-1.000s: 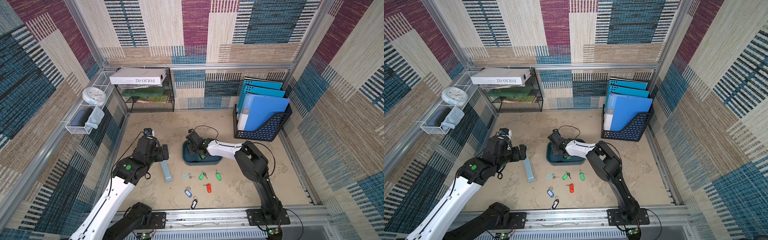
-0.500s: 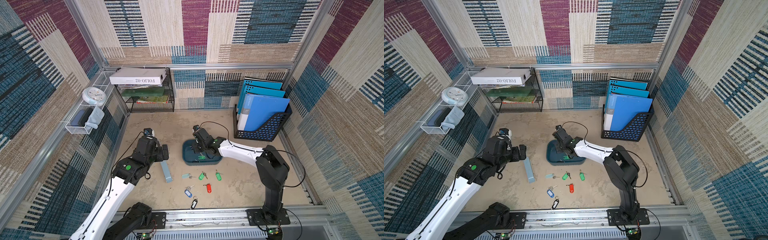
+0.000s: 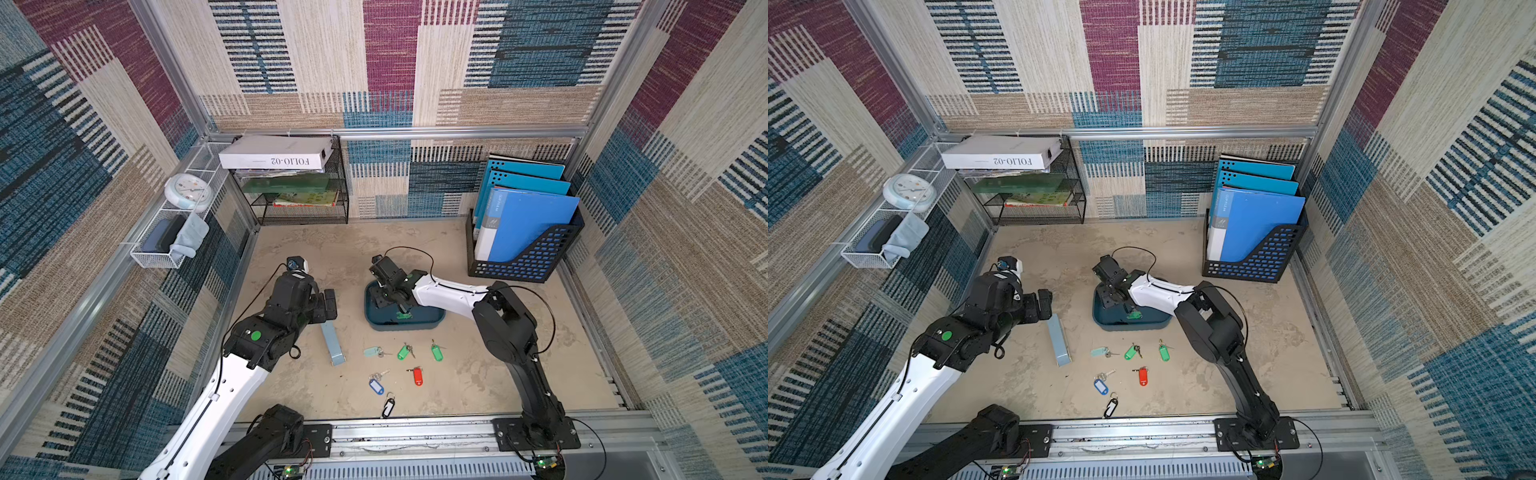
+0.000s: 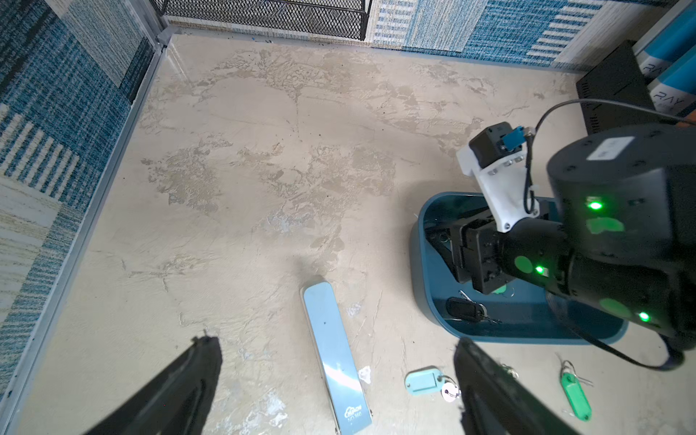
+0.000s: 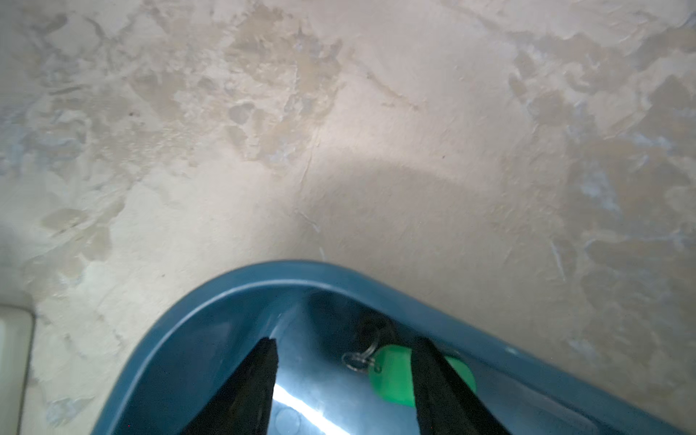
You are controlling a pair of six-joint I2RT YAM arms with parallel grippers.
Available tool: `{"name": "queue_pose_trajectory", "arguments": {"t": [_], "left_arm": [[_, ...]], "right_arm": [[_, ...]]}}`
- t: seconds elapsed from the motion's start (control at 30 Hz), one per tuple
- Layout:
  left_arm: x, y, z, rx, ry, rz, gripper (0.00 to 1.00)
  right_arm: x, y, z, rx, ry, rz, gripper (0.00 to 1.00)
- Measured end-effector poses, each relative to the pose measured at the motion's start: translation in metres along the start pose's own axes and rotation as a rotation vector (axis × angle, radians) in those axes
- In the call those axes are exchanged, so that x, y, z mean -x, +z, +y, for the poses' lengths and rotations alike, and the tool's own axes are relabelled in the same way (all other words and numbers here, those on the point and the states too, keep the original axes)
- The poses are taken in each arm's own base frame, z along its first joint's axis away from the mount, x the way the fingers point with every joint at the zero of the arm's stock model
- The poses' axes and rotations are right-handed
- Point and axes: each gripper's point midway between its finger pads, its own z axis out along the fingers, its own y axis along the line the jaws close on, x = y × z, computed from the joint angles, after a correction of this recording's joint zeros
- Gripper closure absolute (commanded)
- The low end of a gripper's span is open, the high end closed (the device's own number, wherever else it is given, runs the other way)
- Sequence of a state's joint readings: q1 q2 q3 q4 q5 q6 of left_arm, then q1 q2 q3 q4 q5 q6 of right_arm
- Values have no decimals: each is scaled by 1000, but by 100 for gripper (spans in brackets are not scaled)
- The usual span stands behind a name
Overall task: Take the keys out of the storage box
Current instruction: Pick up the key from the storage box.
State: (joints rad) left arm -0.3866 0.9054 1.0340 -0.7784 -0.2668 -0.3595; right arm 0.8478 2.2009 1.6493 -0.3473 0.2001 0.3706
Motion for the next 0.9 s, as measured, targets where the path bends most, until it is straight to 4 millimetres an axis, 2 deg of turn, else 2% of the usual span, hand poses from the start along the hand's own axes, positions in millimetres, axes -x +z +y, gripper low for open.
{"name": "queue_pose_trajectory", "arguments": {"t": [0.1, 0.27, 0.43, 0.6, 0.77, 0.9], "left_arm": [[0, 0, 0, 0, 0, 0, 1], [0, 0, 0, 0, 1, 2, 1], [0, 0, 0, 1, 1, 2, 1], [0, 0, 0, 2, 1, 0, 1], [0, 0, 1, 3, 0, -3, 1], [1, -1, 1, 2, 0, -4, 1]], "right_arm": [[-8, 4, -4, -18, 5, 24, 40], [-12, 9, -8, -42, 10, 20, 53], [-7, 12, -7, -32, 21, -9, 76], [-7, 12, -6, -33, 23, -13, 94], [-8, 10, -6, -30, 24, -15, 100], [-10, -5, -9, -32, 20, 2, 100]]}}
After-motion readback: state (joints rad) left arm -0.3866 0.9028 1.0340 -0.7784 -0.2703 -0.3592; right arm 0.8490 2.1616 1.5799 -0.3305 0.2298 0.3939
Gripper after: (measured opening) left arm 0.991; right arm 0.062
